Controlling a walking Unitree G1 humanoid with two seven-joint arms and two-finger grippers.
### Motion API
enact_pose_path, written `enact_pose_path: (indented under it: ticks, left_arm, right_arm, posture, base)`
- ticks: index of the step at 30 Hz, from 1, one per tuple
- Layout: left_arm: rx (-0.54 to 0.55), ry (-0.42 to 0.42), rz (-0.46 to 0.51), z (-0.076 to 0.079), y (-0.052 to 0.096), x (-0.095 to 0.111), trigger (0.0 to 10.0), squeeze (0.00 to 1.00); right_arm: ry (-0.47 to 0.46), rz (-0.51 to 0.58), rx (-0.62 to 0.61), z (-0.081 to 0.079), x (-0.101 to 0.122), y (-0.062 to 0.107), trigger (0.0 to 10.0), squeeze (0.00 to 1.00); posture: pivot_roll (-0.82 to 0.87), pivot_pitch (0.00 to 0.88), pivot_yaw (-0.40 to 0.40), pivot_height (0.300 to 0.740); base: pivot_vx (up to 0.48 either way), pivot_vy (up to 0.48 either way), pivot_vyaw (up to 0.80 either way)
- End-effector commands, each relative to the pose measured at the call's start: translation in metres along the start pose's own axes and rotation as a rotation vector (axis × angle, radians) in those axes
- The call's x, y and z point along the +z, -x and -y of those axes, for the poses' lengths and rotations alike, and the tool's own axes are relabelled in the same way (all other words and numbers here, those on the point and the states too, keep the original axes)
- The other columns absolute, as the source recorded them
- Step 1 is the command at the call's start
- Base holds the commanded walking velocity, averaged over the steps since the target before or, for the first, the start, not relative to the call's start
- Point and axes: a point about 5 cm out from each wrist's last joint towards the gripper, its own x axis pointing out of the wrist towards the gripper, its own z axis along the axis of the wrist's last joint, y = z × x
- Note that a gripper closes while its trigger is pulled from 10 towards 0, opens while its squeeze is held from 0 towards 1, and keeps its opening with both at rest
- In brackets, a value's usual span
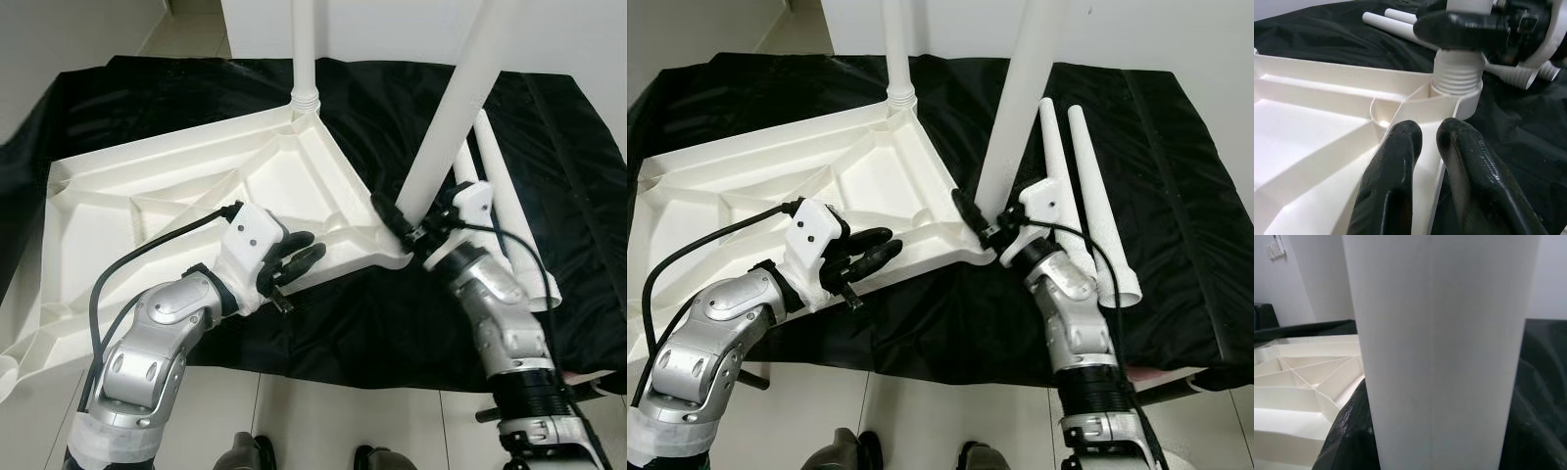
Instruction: Building children table
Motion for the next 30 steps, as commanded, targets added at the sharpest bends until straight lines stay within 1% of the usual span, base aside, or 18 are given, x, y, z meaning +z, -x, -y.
enact_pose_path:
  ticks: [1,3,5,6,8,10,11,12,13,15,16,19,24,25,26,27,29,30]
  left_arm:
    - [0.021,0.019,-0.028,-0.001,0.000,-0.006,10.0,0.00]
    - [0.021,0.021,-0.027,-0.001,-0.001,-0.006,10.0,0.00]
    - [0.022,0.022,-0.023,-0.001,-0.002,-0.005,10.0,0.00]
    - [0.022,0.022,-0.023,-0.001,-0.002,-0.005,10.0,0.00]
    - [0.023,0.021,-0.021,-0.001,-0.002,-0.005,10.0,0.00]
    - [0.023,0.021,-0.021,-0.001,-0.002,-0.005,10.0,0.00]
    - [0.023,0.020,-0.021,-0.001,-0.003,-0.005,10.0,0.00]
    - [0.023,0.021,-0.021,-0.001,-0.003,-0.005,10.0,0.00]
    - [0.023,0.021,-0.021,-0.001,-0.003,-0.005,10.0,0.00]
    - [0.023,0.022,-0.021,0.000,-0.002,-0.005,10.0,0.00]
    - [0.023,0.022,-0.021,-0.001,-0.002,-0.005,10.0,0.00]
    - [0.020,0.020,-0.023,-0.001,-0.002,-0.005,10.0,0.00]
    - [0.020,0.020,-0.023,-0.001,-0.002,-0.005,10.0,0.00]
    - [0.018,0.018,-0.022,0.000,-0.002,-0.005,10.0,0.00]
    - [0.018,0.018,-0.022,0.000,-0.002,-0.005,10.0,0.00]
    - [0.015,0.016,-0.022,0.000,-0.003,-0.005,10.0,0.00]
    - [0.015,0.016,-0.022,0.000,-0.003,-0.005,10.0,0.00]
    - [0.011,0.017,-0.020,0.001,-0.003,-0.006,10.0,0.00]
  right_arm:
    - [-0.046,0.196,-0.004,0.003,0.038,-0.010,10.0,0.00]
    - [-0.042,0.212,0.000,0.003,0.043,-0.011,10.0,0.00]
    - [-0.016,0.239,0.030,-0.002,0.052,-0.014,10.0,0.00]
    - [-0.016,0.239,0.030,-0.002,0.052,-0.014,10.0,0.00]
    - [0.008,0.241,0.059,-0.008,0.054,-0.015,10.0,0.00]
    - [0.008,0.241,0.059,-0.008,0.054,-0.015,10.0,0.00]
    - [0.061,0.219,0.071,-0.012,0.049,-0.014,10.0,0.00]
    - [0.072,0.197,0.080,-0.016,0.042,-0.013,10.0,0.00]
    - [0.072,0.197,0.080,-0.016,0.042,-0.013,10.0,0.00]
    - [0.164,0.134,0.133,-0.029,0.027,-0.008,10.0,0.00]
    - [0.159,0.122,0.141,-0.031,0.025,-0.007,10.0,0.00]
    - [0.130,0.104,0.127,-0.031,0.021,-0.006,10.0,0.00]
    - [0.130,0.104,0.127,-0.031,0.021,-0.006,10.0,0.00]
    - [0.126,0.079,0.113,-0.028,0.017,-0.006,10.0,0.00]
    - [0.126,0.079,0.113,-0.028,0.017,-0.006,10.0,0.00]
    - [0.153,0.026,0.081,-0.023,0.009,-0.005,10.0,0.00]
    - [0.153,0.026,0.081,-0.023,0.009,-0.005,10.0,0.00]
    - [0.182,-0.019,0.048,-0.017,0.001,-0.005,10.0,0.00]
  posture:
    - [-0.11,0.157,0.066,0.740]
    - [-0.11,0.157,0.066,0.740]
    - [-0.11,0.154,0.062,0.740]
    - [-0.11,0.154,0.062,0.740]
    - [-0.11,0.154,0.060,0.740]
    - [-0.11,0.154,0.060,0.740]
    - [-0.11,0.154,0.059,0.740]
    - [-0.11,0.156,0.058,0.740]
    - [-0.11,0.156,0.058,0.740]
    - [-0.11,0.154,0.057,0.740]
    - [-0.11,0.152,0.057,0.740]
    - [-0.11,0.146,0.057,0.740]
    - [-0.11,0.146,0.057,0.740]
    - [-0.11,0.145,0.057,0.740]
    - [-0.11,0.145,0.057,0.740]
    - [-0.11,0.136,0.058,0.740]
    - [-0.11,0.136,0.058,0.740]
    - [-0.11,0.133,0.058,0.740]
  base:
    - [0.000,0.000,0.00]
    - [0.000,0.000,0.00]
    - [0.000,0.000,0.00]
    - [0.000,0.000,0.00]
    - [0.000,0.000,0.00]
    - [0.000,0.000,0.00]
    - [0.000,0.000,0.00]
    - [0.000,0.000,0.00]
    - [0.000,0.000,0.00]
    - [0.000,0.000,0.00]
    - [0.000,0.000,0.00]
    - [0.000,0.000,0.00]
    - [0.000,0.000,0.00]
    - [0.000,0.000,0.00]
    - [0.000,0.000,0.00]
    - [0.000,0.000,0.00]
    - [0.000,0.000,0.00]
    - [0.000,0.000,0.00]
